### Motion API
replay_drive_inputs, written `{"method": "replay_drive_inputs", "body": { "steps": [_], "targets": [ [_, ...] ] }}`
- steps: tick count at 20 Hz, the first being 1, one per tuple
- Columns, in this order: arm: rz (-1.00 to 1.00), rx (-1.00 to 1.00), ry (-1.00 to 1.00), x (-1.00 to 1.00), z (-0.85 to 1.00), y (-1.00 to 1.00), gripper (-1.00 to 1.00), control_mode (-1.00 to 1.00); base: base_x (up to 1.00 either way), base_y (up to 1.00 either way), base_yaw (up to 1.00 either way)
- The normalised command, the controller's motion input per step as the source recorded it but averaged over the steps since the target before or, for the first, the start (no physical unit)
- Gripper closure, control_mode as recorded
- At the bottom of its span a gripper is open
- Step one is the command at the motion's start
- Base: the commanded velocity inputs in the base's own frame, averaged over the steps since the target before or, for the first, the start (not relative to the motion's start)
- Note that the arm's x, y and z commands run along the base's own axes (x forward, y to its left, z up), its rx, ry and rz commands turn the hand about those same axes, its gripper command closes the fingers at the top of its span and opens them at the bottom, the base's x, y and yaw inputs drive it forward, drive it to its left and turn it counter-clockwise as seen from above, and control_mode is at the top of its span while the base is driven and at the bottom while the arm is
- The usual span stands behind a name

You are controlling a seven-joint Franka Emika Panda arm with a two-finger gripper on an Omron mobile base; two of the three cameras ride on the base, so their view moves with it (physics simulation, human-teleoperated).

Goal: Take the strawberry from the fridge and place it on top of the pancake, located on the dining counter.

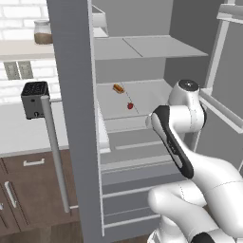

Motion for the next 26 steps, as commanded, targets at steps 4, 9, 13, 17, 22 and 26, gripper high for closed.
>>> {"method": "replay_drive_inputs", "body": {
  "steps": [4,9,13,17,22,26],
  "targets": [
    [0.0,0.0,0.0,0.0,0.0,0.0,-1.0,1.0,0.6,0.26,0.0],
    [0.0,0.0,0.0,0.0,0.0,0.0,-1.0,1.0,0.58,0.27,0.0],
    [0.0,0.0,0.0,0.0,0.0,0.0,-1.0,1.0,0.52,0.22,0.0],
    [0.0,0.0,0.0,0.0,0.0,0.0,-1.0,1.0,0.42,0.06,0.0],
    [0.0,0.0,0.0,0.0,0.0,0.0,-1.0,1.0,0.35,0.06,0.0],
    [-0.04,0.0,-0.03,0.45,0.0,0.06,-1.0,-1.0,0.0,0.0,0.0]
  ]
}}
